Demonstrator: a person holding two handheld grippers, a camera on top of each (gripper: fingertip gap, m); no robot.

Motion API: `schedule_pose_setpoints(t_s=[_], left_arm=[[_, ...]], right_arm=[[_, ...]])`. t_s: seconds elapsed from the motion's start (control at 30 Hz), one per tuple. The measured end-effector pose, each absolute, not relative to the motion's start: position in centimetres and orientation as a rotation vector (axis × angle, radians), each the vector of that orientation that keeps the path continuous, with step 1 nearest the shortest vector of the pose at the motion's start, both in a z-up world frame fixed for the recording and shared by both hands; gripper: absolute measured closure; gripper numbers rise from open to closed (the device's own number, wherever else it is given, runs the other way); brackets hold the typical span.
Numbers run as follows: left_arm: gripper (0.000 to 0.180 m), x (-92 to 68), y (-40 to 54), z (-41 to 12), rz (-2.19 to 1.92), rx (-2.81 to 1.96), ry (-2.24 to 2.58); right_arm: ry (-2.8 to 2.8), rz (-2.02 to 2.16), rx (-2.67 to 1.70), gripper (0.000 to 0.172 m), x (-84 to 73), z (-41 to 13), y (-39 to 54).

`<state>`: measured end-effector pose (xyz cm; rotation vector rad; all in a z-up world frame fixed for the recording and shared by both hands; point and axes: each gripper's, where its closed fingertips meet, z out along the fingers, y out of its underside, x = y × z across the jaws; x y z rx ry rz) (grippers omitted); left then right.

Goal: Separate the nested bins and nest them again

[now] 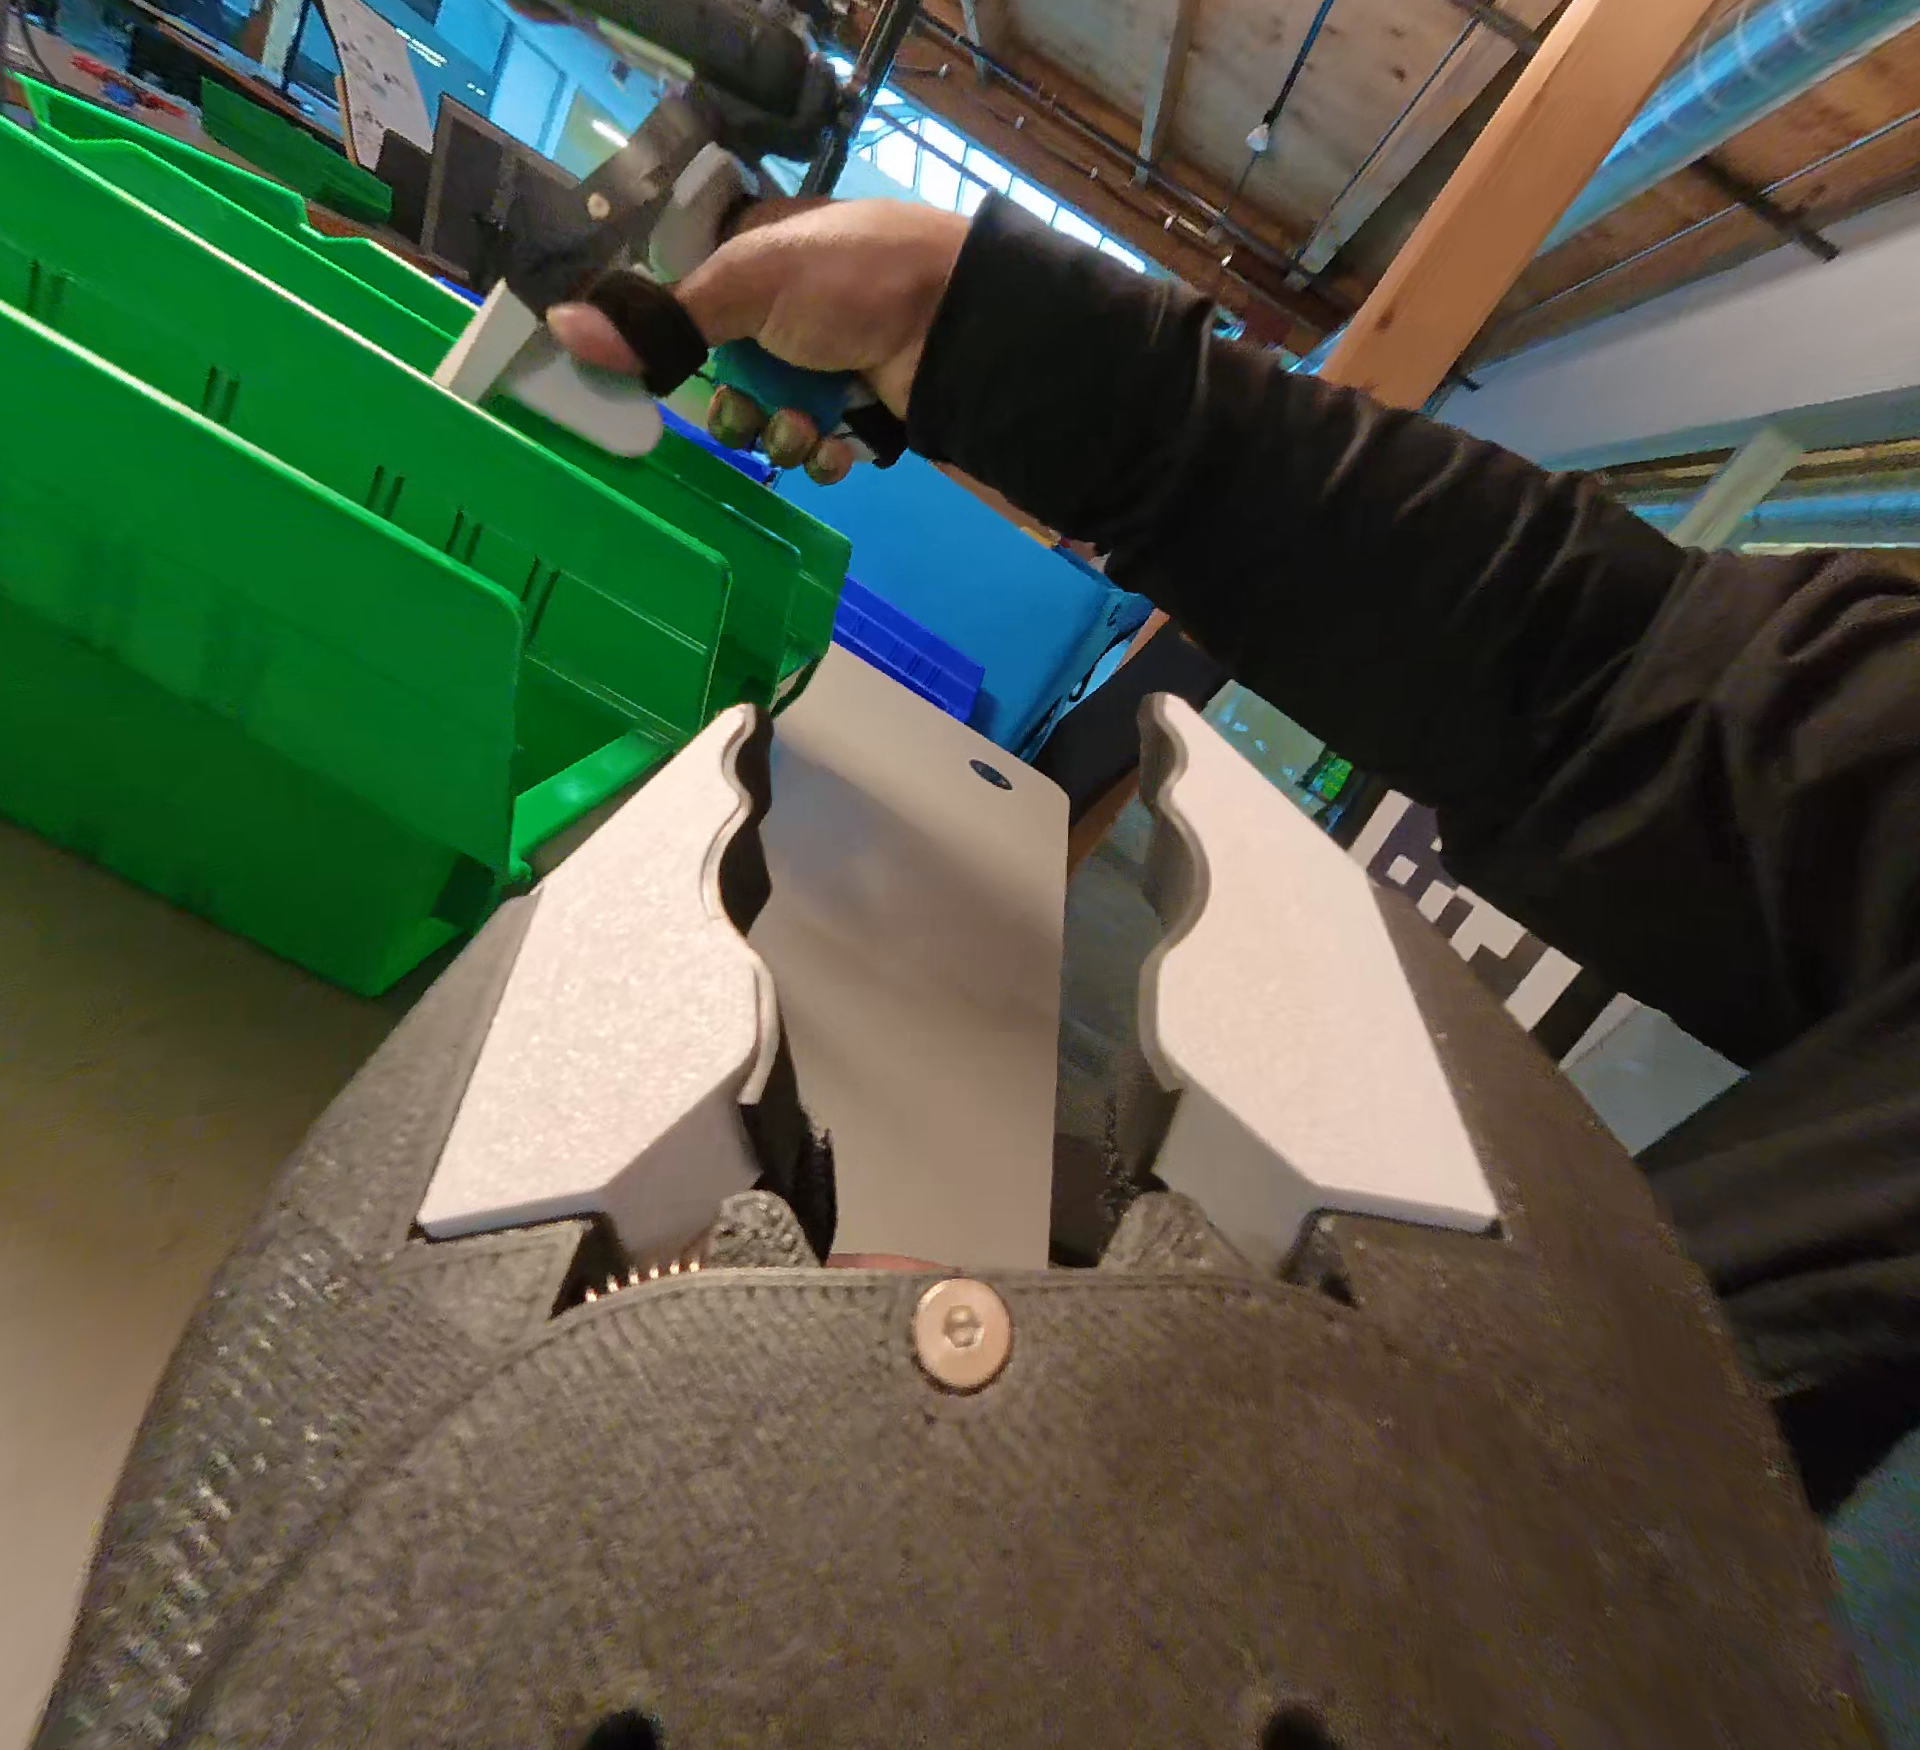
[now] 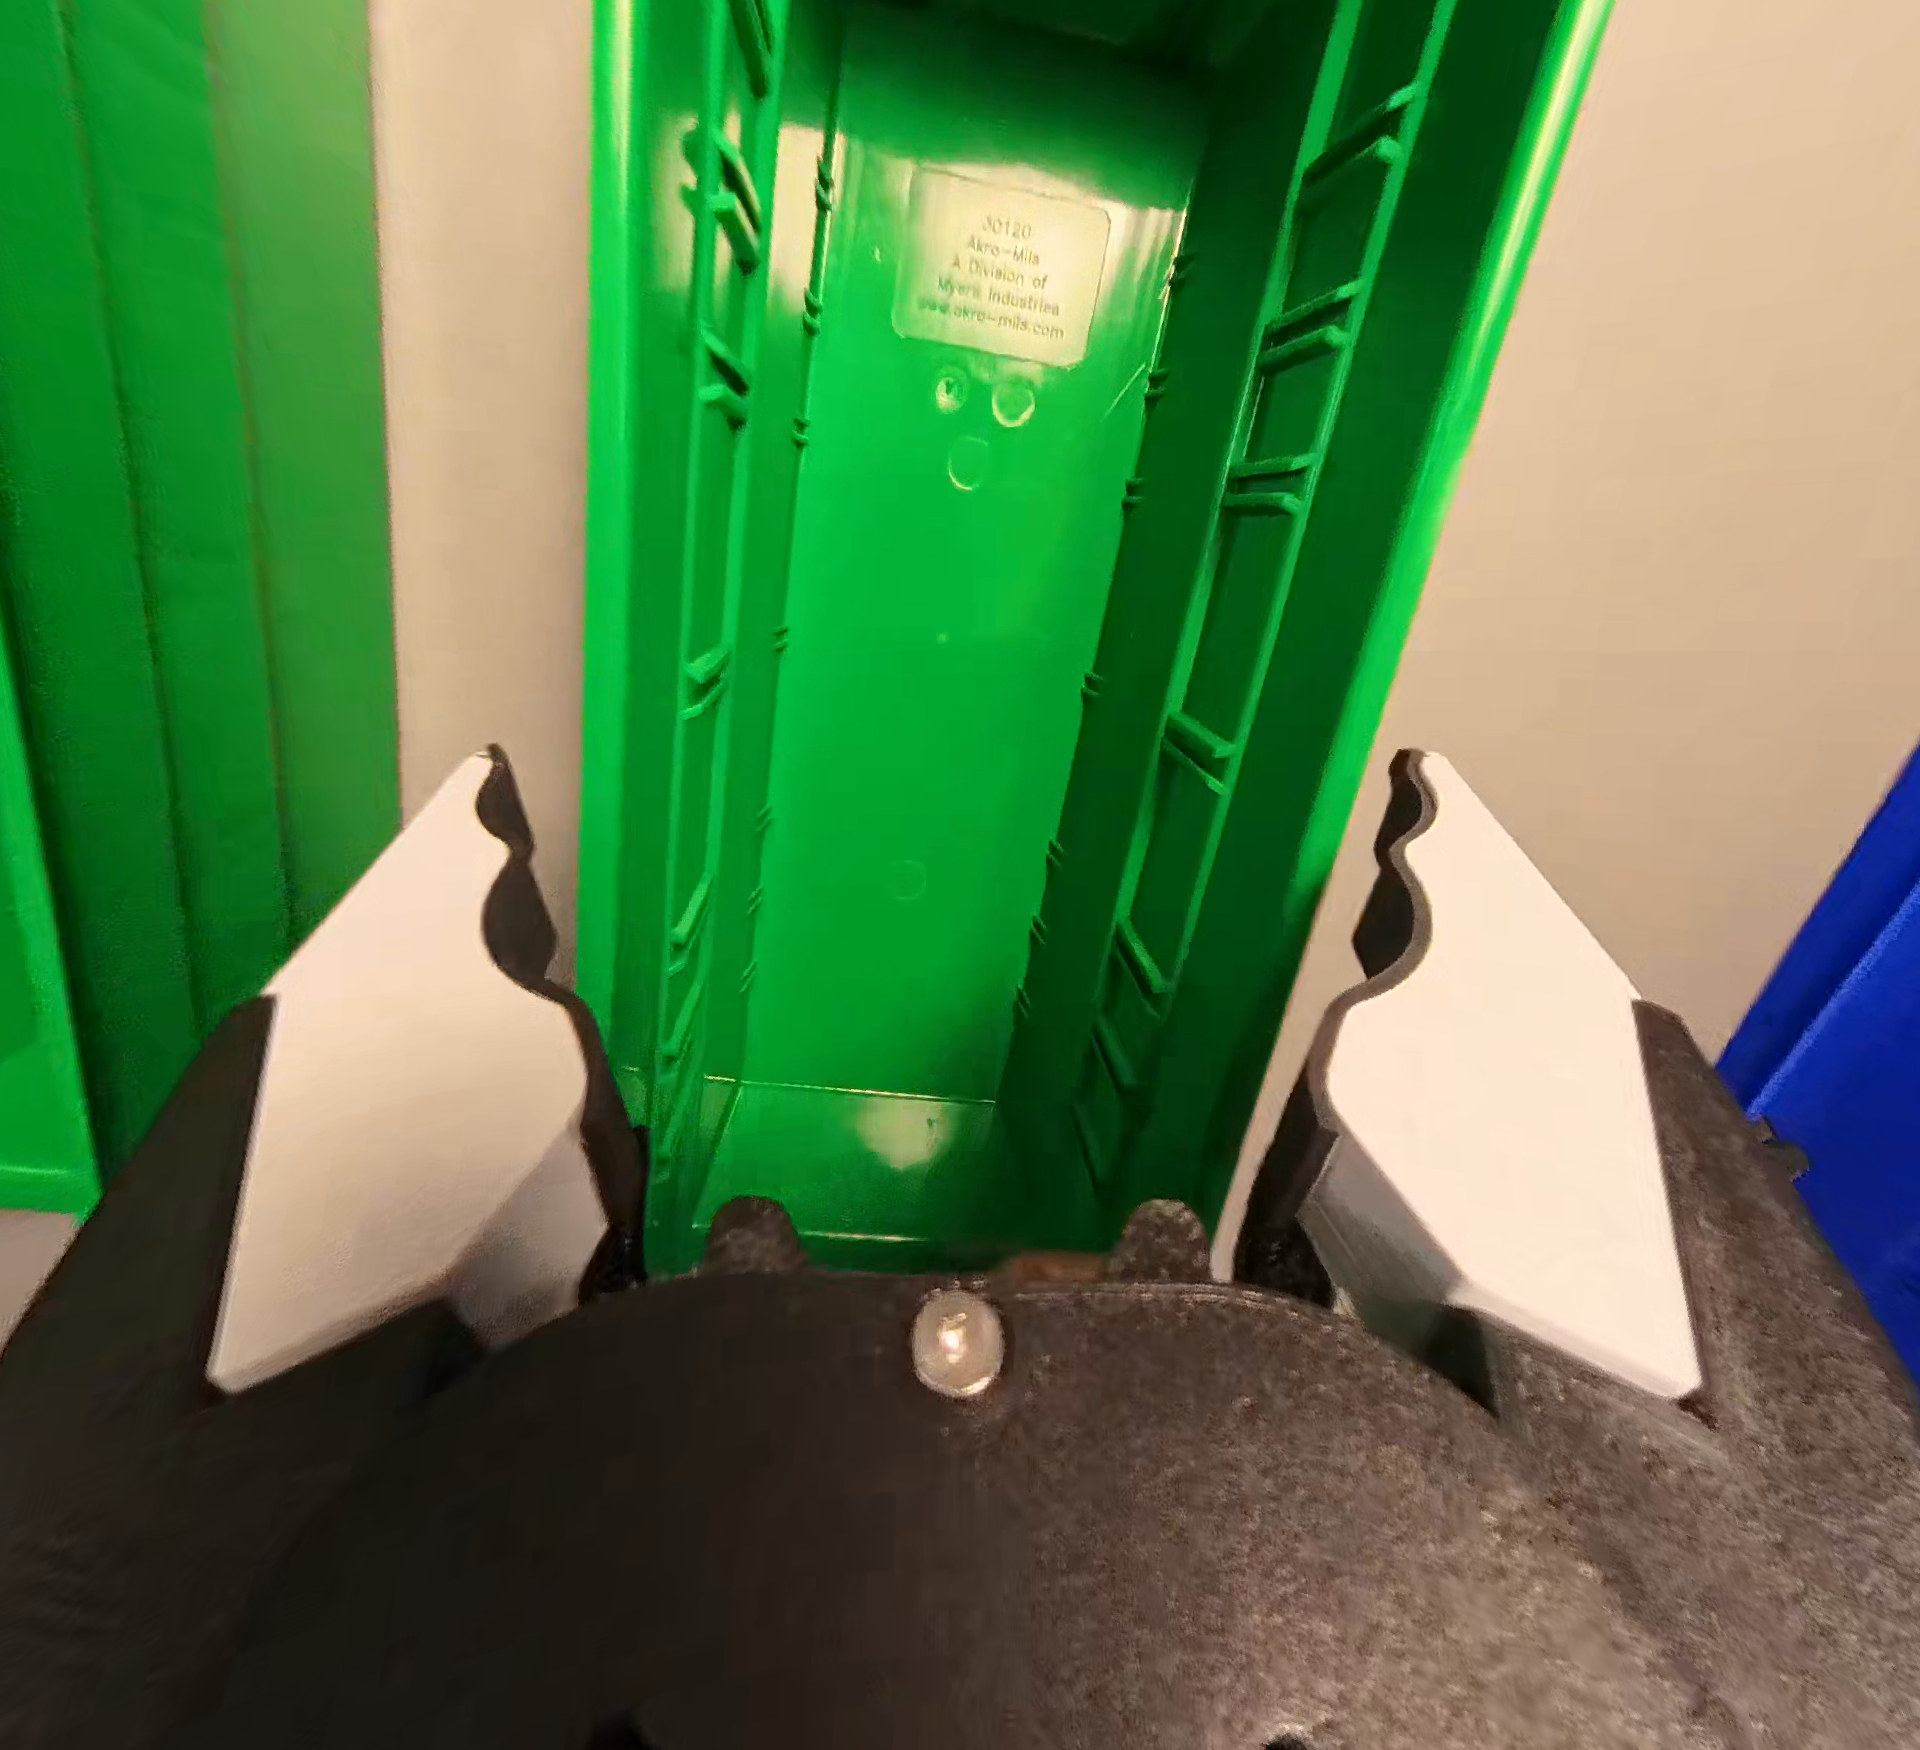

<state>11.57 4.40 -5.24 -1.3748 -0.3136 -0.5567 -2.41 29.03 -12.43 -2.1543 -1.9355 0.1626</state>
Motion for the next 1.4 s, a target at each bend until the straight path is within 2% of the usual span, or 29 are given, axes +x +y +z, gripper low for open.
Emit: schedule_pose_setpoints(t_s=[0.2, 0.3, 0.47, 0.63, 0.9, 1.13, 1.4], left_arm=[[0.111, 9.8, 2.5, -5.1, -0.544, -1.354, -0.343], [0.112, 9.4, 2.0, -5.0, -0.532, -1.343, -0.347], [0.113, 9.6, 1.9, -4.9, -0.543, -1.338, -0.333], [0.113, 9.7, 1.8, -4.9, -0.55, -1.338, -0.327], [0.115, 8.9, 0.1, -5.0, -0.56, -1.349, -0.328], [0.117, 9.1, -0.6, -4.8, -0.565, -1.333, -0.31], [0.118, 9.0, -0.8, -4.6, -0.575, -1.318, -0.312]], right_arm=[[-1.95, 0.013, -2.132, 0.015, -2.7, -13.7, 29.7], [-1.943, -0.049, -2.118, 0.021, -2.6, -13.7, 30.3], [-1.993, 0.092, -2.164, 0.028, -2.8, -12.6, 28.9], [-2.05, 0.161, -2.131, 0.023, -3.1, -11.3, 28.6], [-2.153, 0.015, -2.111, 0.017, -1.8, -13.5, 29.2], [-2.161, 0.041, -2.114, 0.027, -1.8, -13.0, 29.6], [-2.267, 0.192, -2.115, 0.03, -1.5, -12.3, 29.3]])
